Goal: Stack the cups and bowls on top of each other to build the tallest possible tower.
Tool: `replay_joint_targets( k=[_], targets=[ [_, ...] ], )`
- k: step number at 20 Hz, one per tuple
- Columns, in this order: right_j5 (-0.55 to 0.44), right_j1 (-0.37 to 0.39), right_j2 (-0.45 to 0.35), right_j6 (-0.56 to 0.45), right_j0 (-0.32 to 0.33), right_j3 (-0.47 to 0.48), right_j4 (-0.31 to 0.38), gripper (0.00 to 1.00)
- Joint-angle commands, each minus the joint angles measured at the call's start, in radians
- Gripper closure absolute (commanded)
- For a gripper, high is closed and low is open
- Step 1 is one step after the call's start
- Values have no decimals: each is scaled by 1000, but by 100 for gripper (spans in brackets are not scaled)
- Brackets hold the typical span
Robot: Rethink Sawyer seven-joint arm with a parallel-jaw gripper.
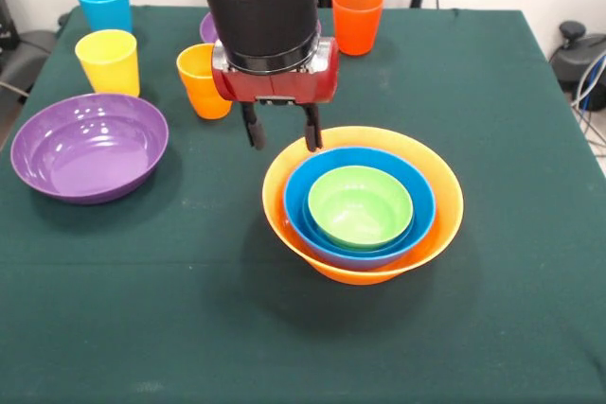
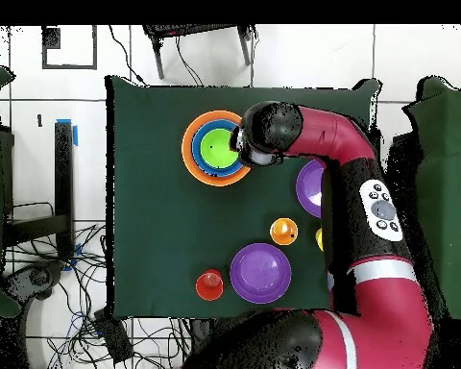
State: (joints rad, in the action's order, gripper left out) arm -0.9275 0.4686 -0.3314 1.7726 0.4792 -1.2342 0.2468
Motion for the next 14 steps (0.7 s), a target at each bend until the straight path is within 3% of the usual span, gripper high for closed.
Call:
replay_joint_targets(
  k=[1,10,14],
  targets=[
    [-149,-40,80,22,-58,101,91,0],
    [-156,-70,105,-28,-51,118,98,0],
    [-140,-37,109,-64,-34,74,94,0]
  ],
)
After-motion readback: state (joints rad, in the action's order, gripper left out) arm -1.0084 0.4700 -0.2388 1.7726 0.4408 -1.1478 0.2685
